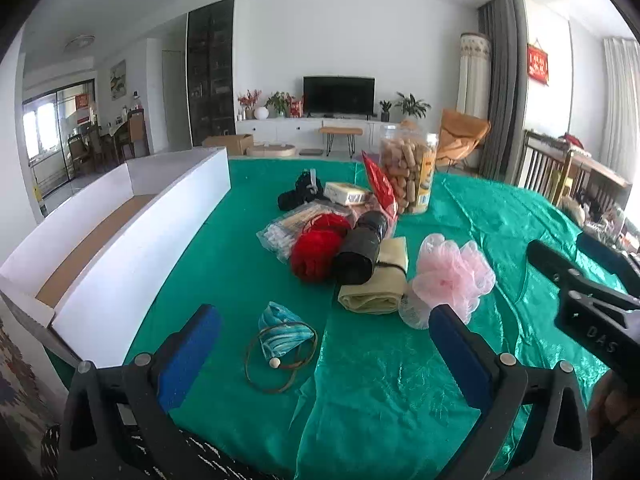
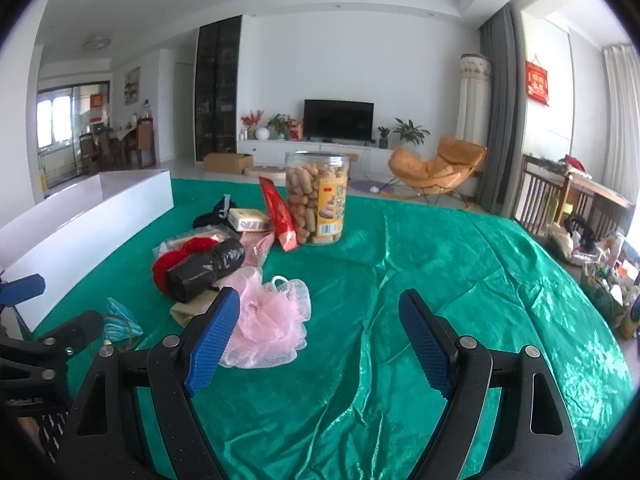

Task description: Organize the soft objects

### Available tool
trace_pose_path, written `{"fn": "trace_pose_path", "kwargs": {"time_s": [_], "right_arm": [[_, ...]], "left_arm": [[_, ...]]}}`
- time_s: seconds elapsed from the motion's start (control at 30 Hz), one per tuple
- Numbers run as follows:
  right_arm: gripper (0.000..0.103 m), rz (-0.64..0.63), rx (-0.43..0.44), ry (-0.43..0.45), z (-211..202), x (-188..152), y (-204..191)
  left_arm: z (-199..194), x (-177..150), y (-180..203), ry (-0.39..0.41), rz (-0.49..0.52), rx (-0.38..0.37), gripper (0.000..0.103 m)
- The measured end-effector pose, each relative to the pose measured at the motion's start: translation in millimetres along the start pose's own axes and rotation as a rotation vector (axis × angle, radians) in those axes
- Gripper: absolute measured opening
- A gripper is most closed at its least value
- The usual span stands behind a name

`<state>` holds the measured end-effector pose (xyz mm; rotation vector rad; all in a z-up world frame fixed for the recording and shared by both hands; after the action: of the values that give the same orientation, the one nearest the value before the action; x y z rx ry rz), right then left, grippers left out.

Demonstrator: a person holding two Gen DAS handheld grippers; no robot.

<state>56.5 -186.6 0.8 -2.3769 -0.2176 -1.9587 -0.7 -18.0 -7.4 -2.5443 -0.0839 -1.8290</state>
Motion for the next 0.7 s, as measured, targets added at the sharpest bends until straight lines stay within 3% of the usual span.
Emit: {"fn": "trace_pose_path", "kwargs": {"time_s": [0.1, 0.27, 0.57, 0.7], "right_arm": [[0.084, 0.0, 0.004, -0.006, 3, -1, -3], [0.084, -0.007, 0.012, -0.008, 2, -1, -6], [0.084, -0.006, 0.014, -0.021, 2, -7, -9], [0.084, -0.011, 0.019, -0.022, 1, -8, -11]], "left_arm": [[-6, 3, 4, 0.024, 0.019, -0.001, 0.103], [-1, 1, 11, -0.005, 0.057, 0.001, 0.103], [10, -4, -24, -0.057, -0.129, 0.015, 0.103], [13, -6, -27, -0.074, -0.148, 0.02, 0.103]]}}
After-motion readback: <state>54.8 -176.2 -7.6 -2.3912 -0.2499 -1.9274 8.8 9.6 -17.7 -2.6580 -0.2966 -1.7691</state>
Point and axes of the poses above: each gripper's, at about its wrist camera, not at the fingertips, and z roughly the way its jaws point, y to its right, x to its top, the point moved 6 cm from there along z, roughly the way its jaws point, and after that the axes turned 13 degrees about y, right-handed, at the moved point
